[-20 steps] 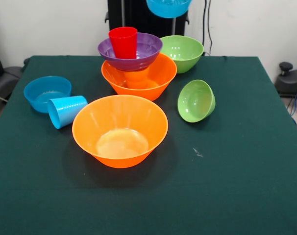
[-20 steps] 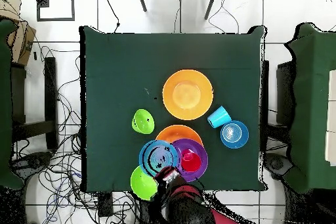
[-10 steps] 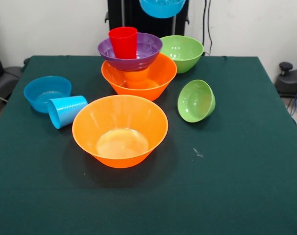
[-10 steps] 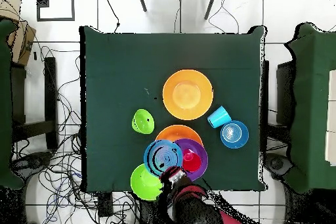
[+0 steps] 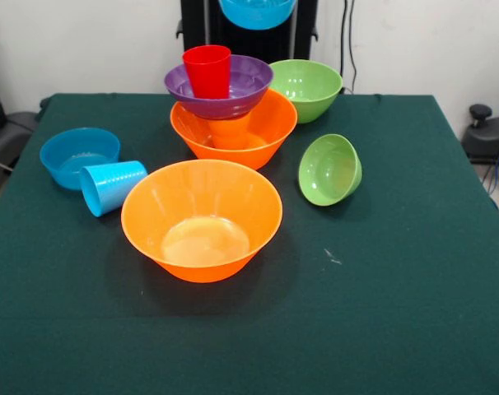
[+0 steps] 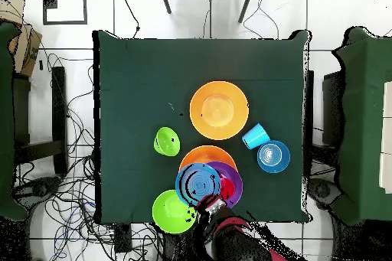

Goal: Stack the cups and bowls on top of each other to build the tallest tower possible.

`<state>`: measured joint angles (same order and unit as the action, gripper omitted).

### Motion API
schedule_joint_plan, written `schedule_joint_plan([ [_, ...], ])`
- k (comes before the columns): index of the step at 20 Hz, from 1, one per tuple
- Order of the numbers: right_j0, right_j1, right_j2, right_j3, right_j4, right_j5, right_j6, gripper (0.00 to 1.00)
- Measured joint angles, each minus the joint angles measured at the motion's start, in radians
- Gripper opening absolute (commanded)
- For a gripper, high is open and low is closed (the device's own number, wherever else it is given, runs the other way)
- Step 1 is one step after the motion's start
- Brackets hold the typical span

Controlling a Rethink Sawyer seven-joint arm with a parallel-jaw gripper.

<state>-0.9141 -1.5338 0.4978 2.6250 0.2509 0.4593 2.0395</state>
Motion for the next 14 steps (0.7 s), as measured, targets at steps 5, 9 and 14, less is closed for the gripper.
schedule_joint_plan([
  [5,-0.038,0.0,0.003,0.0,0.0,0.0,-0.04,0.0],
  [9,-0.072,0.004,0.011,0.0,0.0,0.0,-0.067,0.0],
  [14,-0.098,0.007,0.029,0.0,0.001,0.0,-0.094,0.0],
])
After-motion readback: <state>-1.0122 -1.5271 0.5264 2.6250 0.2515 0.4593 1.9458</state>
